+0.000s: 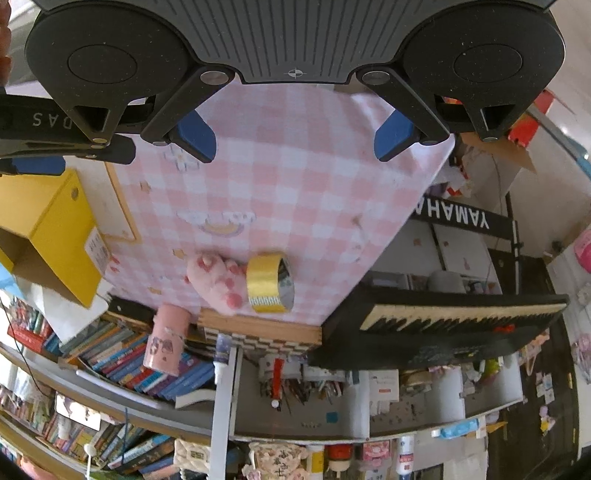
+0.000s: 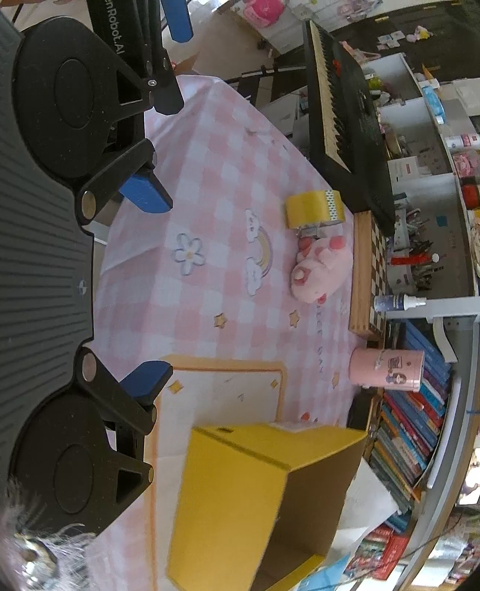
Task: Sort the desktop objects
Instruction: 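Withdraw both tools from the box toward the yellow tape and pink pig, then grasp the yellow tape roll with the left tool while the right tool grasps the pink pig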
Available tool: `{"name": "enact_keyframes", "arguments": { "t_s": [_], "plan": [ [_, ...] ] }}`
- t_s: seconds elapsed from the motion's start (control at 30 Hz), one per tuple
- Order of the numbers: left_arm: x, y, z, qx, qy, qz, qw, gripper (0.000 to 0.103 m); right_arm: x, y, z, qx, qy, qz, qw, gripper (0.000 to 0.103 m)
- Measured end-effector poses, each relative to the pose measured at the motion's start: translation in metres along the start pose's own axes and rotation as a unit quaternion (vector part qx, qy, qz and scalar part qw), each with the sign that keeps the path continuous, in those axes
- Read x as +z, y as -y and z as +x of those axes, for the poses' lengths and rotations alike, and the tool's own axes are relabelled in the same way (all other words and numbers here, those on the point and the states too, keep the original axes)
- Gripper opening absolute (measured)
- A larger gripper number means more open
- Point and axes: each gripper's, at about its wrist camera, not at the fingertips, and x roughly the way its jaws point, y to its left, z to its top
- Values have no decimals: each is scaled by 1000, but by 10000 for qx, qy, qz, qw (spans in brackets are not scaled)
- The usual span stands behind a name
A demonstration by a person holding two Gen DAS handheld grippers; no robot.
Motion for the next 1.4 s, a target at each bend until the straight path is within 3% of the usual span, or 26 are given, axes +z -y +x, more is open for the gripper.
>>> {"name": "enact_keyframes", "arguments": {
  "t_s": [0.23,0.37,0.6,0.77,0.97,1.03,1.4],
  "plan": [
    [44,8,39,184,232,-13,9996,95,45,10,32,166,210,-139,9995,84],
    [71,16,63,198,365,-97,9991,94,68,18,55,252,114,-187,9994,81],
    [102,35,115,217,301,1,9993,93,94,30,88,279,103,-465,9985,80],
    [117,43,156,371,72,93,9992,82,109,34,114,253,65,-735,9970,80],
    [128,51,193,495,-184,175,9985,56,121,32,142,306,-8,-1103,9934,80],
    [130,50,198,331,-223,185,9990,42,125,31,150,343,-20,-1174,9925,80],
    [124,12,152,297,-269,-389,9984,40,157,7,194,609,-42,-1443,9877,83]
  ]
}}
